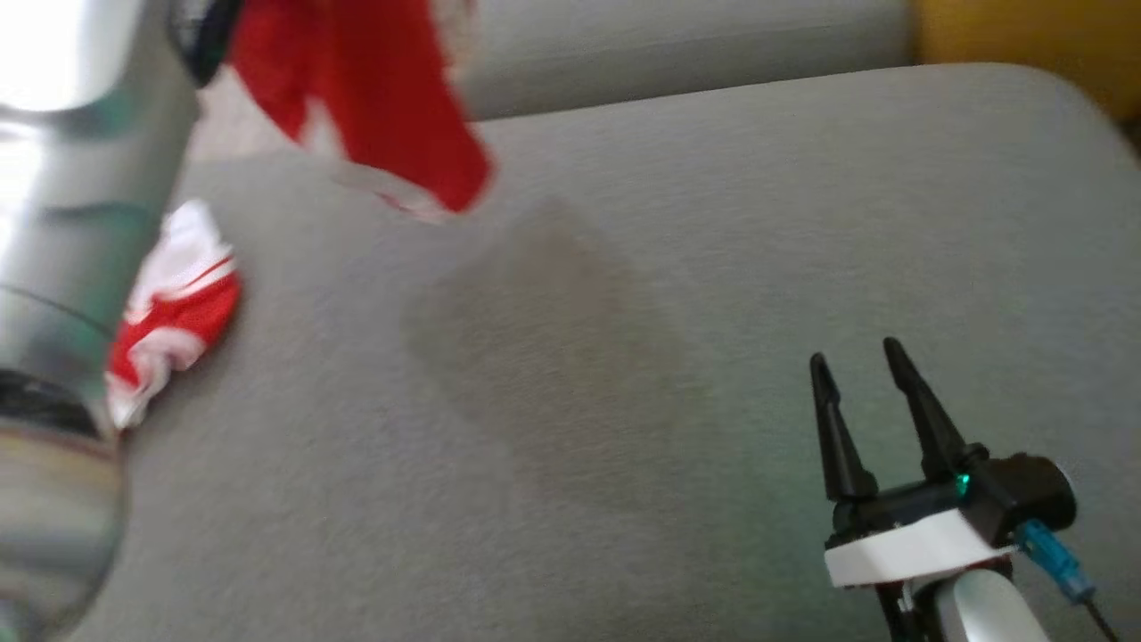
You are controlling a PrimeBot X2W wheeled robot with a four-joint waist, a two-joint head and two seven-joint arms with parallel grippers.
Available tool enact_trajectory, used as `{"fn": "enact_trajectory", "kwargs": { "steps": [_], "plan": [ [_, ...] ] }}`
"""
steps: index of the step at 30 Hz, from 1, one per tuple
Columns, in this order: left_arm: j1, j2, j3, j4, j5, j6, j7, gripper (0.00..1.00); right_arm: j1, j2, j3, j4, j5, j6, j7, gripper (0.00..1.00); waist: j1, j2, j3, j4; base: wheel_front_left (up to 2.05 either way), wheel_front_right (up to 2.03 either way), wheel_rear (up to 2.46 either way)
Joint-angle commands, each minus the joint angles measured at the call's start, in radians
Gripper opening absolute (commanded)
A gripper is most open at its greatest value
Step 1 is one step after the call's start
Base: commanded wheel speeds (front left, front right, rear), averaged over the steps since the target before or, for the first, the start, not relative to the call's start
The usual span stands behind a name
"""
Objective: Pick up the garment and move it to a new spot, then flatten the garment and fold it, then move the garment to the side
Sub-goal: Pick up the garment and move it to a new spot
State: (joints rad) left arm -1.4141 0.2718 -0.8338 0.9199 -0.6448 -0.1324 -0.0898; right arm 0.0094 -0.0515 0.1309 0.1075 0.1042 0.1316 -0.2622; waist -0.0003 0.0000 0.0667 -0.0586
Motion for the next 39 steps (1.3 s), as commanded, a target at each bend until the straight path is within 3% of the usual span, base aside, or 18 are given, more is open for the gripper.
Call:
{"fn": "enact_trajectory", "kwargs": {
  "steps": [1,7,18,19,20,27,28,29,31,32,39],
  "plan": [
    [-0.053,-0.003,0.022,-0.021,-0.032,0.002,-0.001,0.0,-0.019,0.001,0.035,-0.039,0.0,-0.001,0.0,1.0,0.0003,0.0,-0.052,-0.093,0.0,0.0,0.0],
    [0.079,-0.091,-0.05,-0.084,-0.08,0.002,-0.045,0.0,-0.022,0.001,0.056,-0.068,0.018,-0.001,0.0,1.0,0.0003,0.0,-0.013,-0.121,0.0,0.0,0.0],
    [0.643,-0.203,-0.189,-0.09,-0.128,0.02,-0.16,0.0,-0.03,0.001,0.006,-0.077,0.031,-0.001,0.0,1.0,0.0003,0.0,0.095,-0.066,0.0,0.0,0.0],
    [0.677,-0.208,-0.189,-0.094,-0.132,0.027,-0.164,0.27,-0.03,0.001,0.003,-0.075,0.029,-0.001,0.0,1.0,0.0003,0.0,0.099,-0.055,0.0,0.0,0.0],
    [0.7,-0.212,-0.189,-0.101,-0.127,0.04,-0.168,1.0,-0.03,0.001,-0.001,-0.072,0.027,-0.001,0.0,1.0,0.0003,0.0,0.1,-0.043,0.0,0.0,0.0],
    [0.89,-0.22,-0.014,-0.326,-0.041,0.159,-0.172,1.0,0.008,0.001,-0.041,-0.04,0.016,-0.001,0.0,1.0,0.0003,0.0,0.015,0.047,0.0,0.0,0.0],
    [0.89,-0.22,-0.014,-0.326,-0.041,0.159,-0.172,1.0,0.008,0.001,-0.041,-0.04,0.016,-0.001,0.0,1.0,0.0003,0.0,0.015,0.047,0.0,0.0,0.0],
    [0.964,-0.22,0.057,-0.395,0.01,0.197,-0.172,1.0,0.024,0.001,-0.051,-0.028,0.017,-0.001,0.0,1.0,0.0003,0.0,-0.027,0.069,0.0,0.0,0.0],
    [1.034,-0.215,0.136,-0.467,0.066,0.232,-0.172,1.0,0.041,0.001,-0.062,-0.015,0.022,-0.001,0.0,1.0,0.0003,0.0,-0.059,0.086,0.0,0.0,0.0],
    [1.034,-0.215,0.136,-0.467,0.066,0.232,-0.172,1.0,0.041,0.001,-0.062,-0.015,0.022,-0.001,0.0,1.0,0.0003,0.0,-0.059,0.086,0.0,0.0,0.0],
    [1.262,-0.2,0.391,-0.689,0.242,0.27,-0.172,1.0,0.078,0.001,-0.076,0.001,0.012,-0.001,0.0,1.0,0.0003,0.0,-0.142,0.121,0.0,0.0,0.0]
  ]
}}
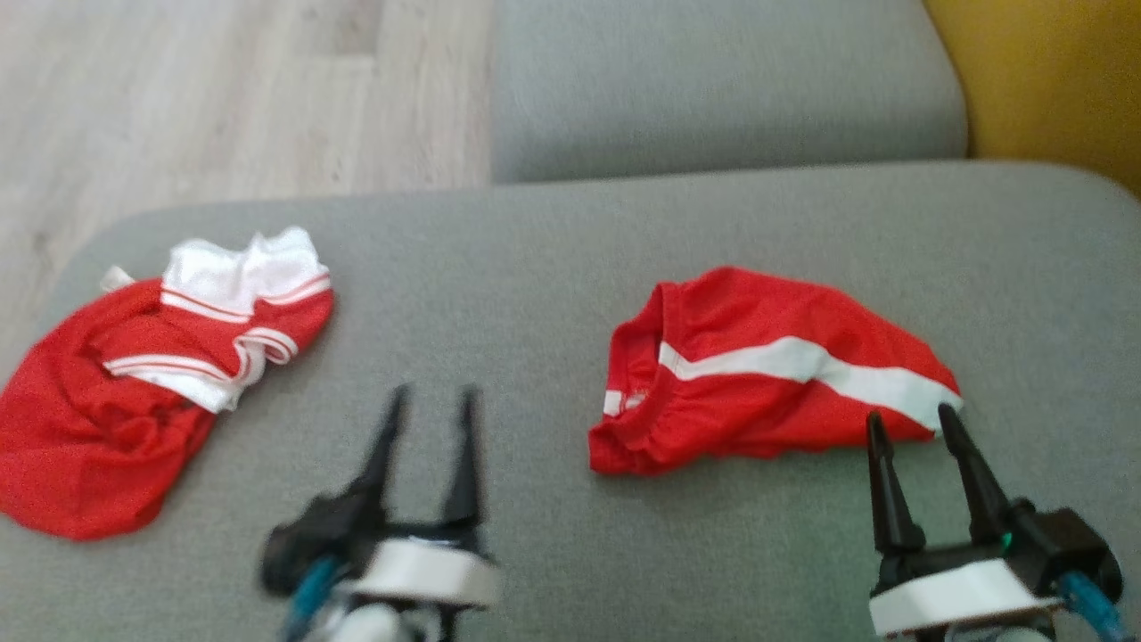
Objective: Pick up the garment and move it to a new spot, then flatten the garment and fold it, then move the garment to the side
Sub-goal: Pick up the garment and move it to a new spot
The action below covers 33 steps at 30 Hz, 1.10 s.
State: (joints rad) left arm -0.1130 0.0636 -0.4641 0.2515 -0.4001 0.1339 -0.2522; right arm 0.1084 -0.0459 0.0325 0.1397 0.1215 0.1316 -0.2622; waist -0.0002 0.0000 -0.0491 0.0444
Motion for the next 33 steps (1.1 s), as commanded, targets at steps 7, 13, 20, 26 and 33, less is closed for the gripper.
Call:
{"fn": "enact_trajectory", "kwargs": {
  "steps": [7,13,20,26,33],
  "plan": [
    [0.16,-0.004,0.229,-0.182,0.088,-0.023,-0.009,1.0,0.055,-0.004,0.028,-0.031,-0.012,-0.001,0.0,1.0,0.0002,0.0,-0.074,0.04,0.0,0.0,0.0],
    [0.252,-0.006,0.254,-0.212,0.205,-0.109,-0.009,1.0,0.099,-0.004,0.039,-0.029,-0.008,-0.001,0.0,1.0,0.0002,0.0,-0.081,0.058,0.0,0.0,0.0],
    [0.262,-0.011,0.246,-0.175,0.269,-0.129,-0.009,1.0,0.106,-0.004,0.034,-0.02,0.021,-0.001,0.0,1.0,0.0002,0.0,-0.078,0.065,0.0,0.0,0.0],
    [0.254,-0.012,0.247,-0.15,0.282,-0.119,-0.009,1.0,0.1,-0.004,0.033,-0.016,0.026,-0.001,0.0,1.0,0.0002,0.0,-0.076,0.064,0.0,0.0,0.0],
    [0.255,-0.013,0.252,-0.138,0.27,-0.112,-0.009,1.0,0.099,-0.004,0.031,-0.01,0.022,-0.001,0.0,1.0,0.0002,0.0,-0.078,0.063,0.0,0.0,0.0]
  ]
}}
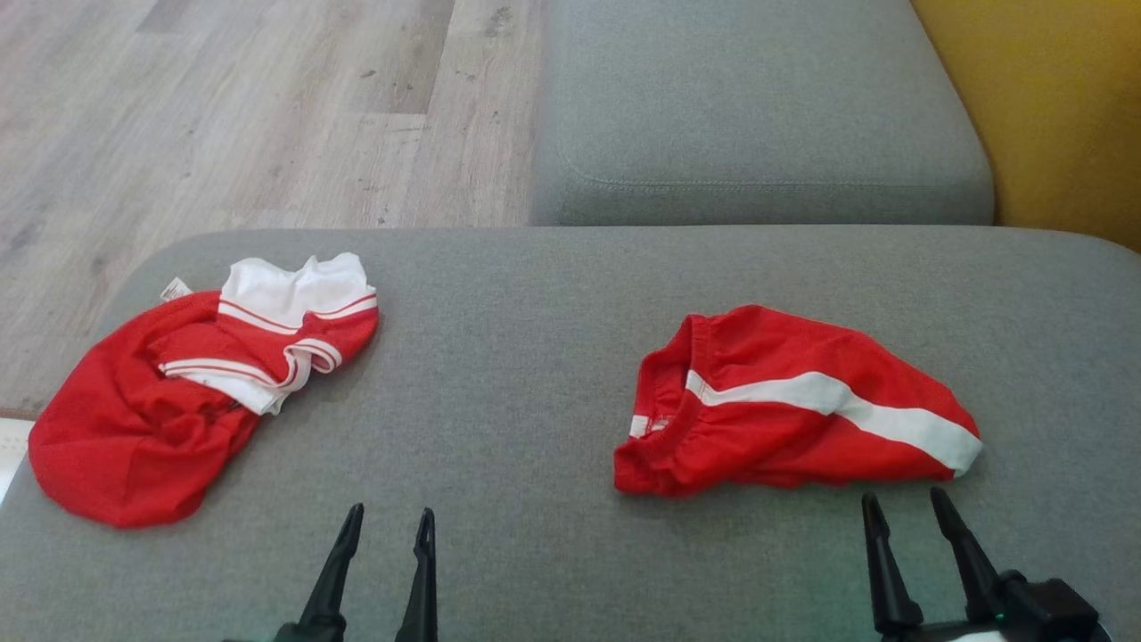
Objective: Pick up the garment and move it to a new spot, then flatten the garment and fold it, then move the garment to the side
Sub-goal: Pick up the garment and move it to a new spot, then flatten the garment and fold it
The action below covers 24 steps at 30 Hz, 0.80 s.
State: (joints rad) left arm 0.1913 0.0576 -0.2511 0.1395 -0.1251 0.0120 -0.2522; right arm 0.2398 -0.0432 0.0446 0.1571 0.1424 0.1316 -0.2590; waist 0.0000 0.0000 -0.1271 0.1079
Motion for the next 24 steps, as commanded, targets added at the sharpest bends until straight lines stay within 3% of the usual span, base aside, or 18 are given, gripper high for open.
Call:
{"fn": "enact_trajectory", "kwargs": {
  "steps": [1,10,16,21,24],
  "plan": [
    [-0.05,-0.007,0.038,-0.025,-0.006,0.011,-0.009,1.0,-0.032,-0.007,0.02,-0.027,0.0,-0.001,-0.003,1.0,0.0,0.0,-0.001,-0.001,0.0,0.0,0.0],
    [-0.051,-0.007,0.031,-0.016,-0.02,0.016,-0.01,1.0,-0.03,-0.007,0.022,-0.027,-0.005,-0.001,-0.003,1.0,0.0,0.0,0.0,-0.004,0.0,0.0,0.0],
    [-0.093,-0.007,0.009,0.018,-0.061,-0.006,-0.01,1.0,-0.042,-0.007,0.039,-0.028,-0.014,-0.001,-0.003,1.0,0.0,0.0,0.026,-0.029,0.0,0.0,0.0],
    [-0.225,-0.007,-0.055,0.105,-0.172,-0.019,-0.009,1.0,-0.061,-0.007,0.055,-0.03,-0.029,-0.001,-0.003,1.0,0.0,0.0,0.071,-0.072,0.0,0.0,0.0],
    [-0.346,-0.007,-0.137,0.183,-0.269,-0.046,0.054,1.0,-0.071,-0.007,0.062,-0.032,-0.04,-0.001,-0.003,1.0,0.0,0.0,0.097,-0.102,0.0,0.0,0.0]
  ]
}}
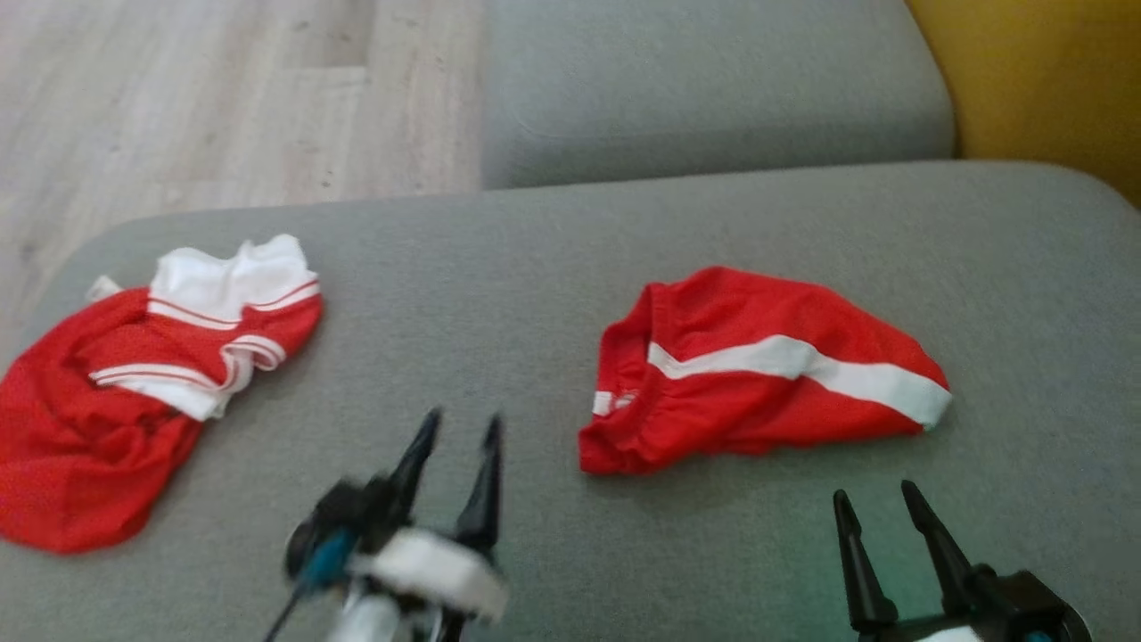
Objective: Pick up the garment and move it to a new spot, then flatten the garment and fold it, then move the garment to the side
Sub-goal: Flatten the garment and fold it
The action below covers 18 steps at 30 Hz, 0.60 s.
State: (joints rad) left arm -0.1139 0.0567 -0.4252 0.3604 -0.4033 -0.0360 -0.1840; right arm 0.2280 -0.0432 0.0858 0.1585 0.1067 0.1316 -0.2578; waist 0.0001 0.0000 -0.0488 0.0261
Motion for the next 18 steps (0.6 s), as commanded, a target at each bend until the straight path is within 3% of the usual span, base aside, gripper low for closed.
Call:
{"fn": "enact_trajectory", "kwargs": {
  "steps": [1,6,11,18],
  "plan": [
    [-0.083,-0.006,0.009,-0.017,-0.027,-0.004,0.021,1.0,-0.062,-0.007,0.025,-0.033,-0.008,-0.001,-0.004,1.0,-0.0001,0.0,0.029,-0.032,0.0,0.0,0.0],
    [-0.276,-0.006,-0.123,0.041,-0.235,-0.018,0.193,1.0,-0.088,-0.007,0.039,-0.037,-0.027,-0.001,-0.004,1.0,-0.0001,0.0,0.092,-0.091,0.0,0.0,0.0],
    [-0.428,-0.006,-0.212,0.112,-0.397,0.015,0.344,1.0,-0.129,-0.007,0.059,-0.039,-0.041,-0.001,-0.004,1.0,-0.0001,0.0,0.156,-0.156,0.0,0.0,0.0],
    [-0.546,-0.006,-0.276,0.223,-0.485,0.054,0.434,1.0,-0.146,-0.007,0.06,-0.038,-0.043,-0.001,-0.004,1.0,-0.0001,0.0,0.199,-0.219,0.0,0.0,0.0]
  ]
}}
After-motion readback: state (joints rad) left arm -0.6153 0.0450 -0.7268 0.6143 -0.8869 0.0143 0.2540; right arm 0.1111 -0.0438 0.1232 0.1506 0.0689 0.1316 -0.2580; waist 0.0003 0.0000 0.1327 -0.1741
